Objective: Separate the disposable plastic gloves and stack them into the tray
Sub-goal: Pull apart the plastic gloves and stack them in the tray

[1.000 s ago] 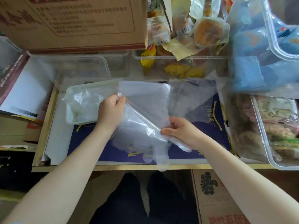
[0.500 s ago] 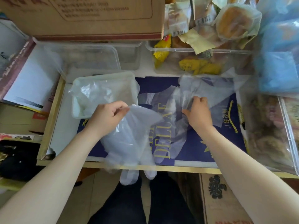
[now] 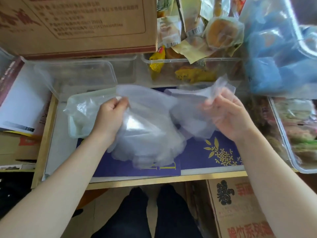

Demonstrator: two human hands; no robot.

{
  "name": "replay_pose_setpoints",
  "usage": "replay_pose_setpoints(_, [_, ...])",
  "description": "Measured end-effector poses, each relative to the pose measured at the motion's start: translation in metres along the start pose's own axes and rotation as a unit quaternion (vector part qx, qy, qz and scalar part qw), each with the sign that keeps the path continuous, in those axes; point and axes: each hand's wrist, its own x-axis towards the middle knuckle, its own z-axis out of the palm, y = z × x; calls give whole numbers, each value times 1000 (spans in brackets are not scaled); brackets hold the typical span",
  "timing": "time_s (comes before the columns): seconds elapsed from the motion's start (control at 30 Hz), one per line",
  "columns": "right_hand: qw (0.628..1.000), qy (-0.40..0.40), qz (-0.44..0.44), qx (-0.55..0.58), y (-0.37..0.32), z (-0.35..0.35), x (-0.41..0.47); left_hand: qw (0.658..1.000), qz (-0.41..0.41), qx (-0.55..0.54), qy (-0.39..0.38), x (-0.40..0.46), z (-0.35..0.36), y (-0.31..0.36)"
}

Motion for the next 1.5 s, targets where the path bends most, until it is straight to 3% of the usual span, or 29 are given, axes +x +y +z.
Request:
replay_pose_setpoints(0.1, [996, -52, 16, -66, -24, 13, -16, 996, -59, -59, -29, 6, 18, 6])
replay_pose_setpoints(0.27, [960, -250, 115, -47, -43, 43, -39, 979, -120, -111, -118, 1, 57, -1])
replay_pose_setpoints(0.33, [967, -204, 129, -83, -35, 49, -37, 981, -122, -70, -137, 2, 66, -10])
replay_pose_setpoints(0.4, [961, -88, 130, -226, -14, 47, -26, 979, -126, -14, -157, 4, 70, -17])
replay_pose_setpoints(0.47, [914, 18, 123, -387, 15, 41, -13, 974, -120, 40, -188, 5, 71, -24])
replay_pose_setpoints(0.53, [883, 73, 156, -437, 43, 32, -3, 966, -131, 53, -217, 5, 69, -33])
replay_pose_setpoints(0.7, [805, 161, 140, -554, 83, 2, 18, 953, -179, -14, -243, 6, 62, -43])
replay_pose_setpoints(0.87, [813, 174, 117, -543, 91, -1, 26, 939, -223, -35, -259, 8, 60, -47])
replay_pose_setpoints(1.1, [773, 224, 99, -586, 102, -7, 29, 957, -71, 59, -276, 10, 62, -49])
replay_pose_setpoints(1.17, [788, 249, 94, -556, 99, -10, 26, 954, -51, 60, -289, 11, 60, -47])
replay_pose_setpoints(1.27, [877, 263, 105, -388, 85, -12, 18, 947, -22, 18, -320, 10, 55, -36])
replay_pose_setpoints(1.37, [950, 128, 167, -229, 69, -21, 7, 935, -13, -38, -352, 9, 44, -20])
replay_pose_setpoints(1.5, [955, 5, 264, -135, 57, -18, 3, 919, -31, -104, -379, 12, 36, -11])
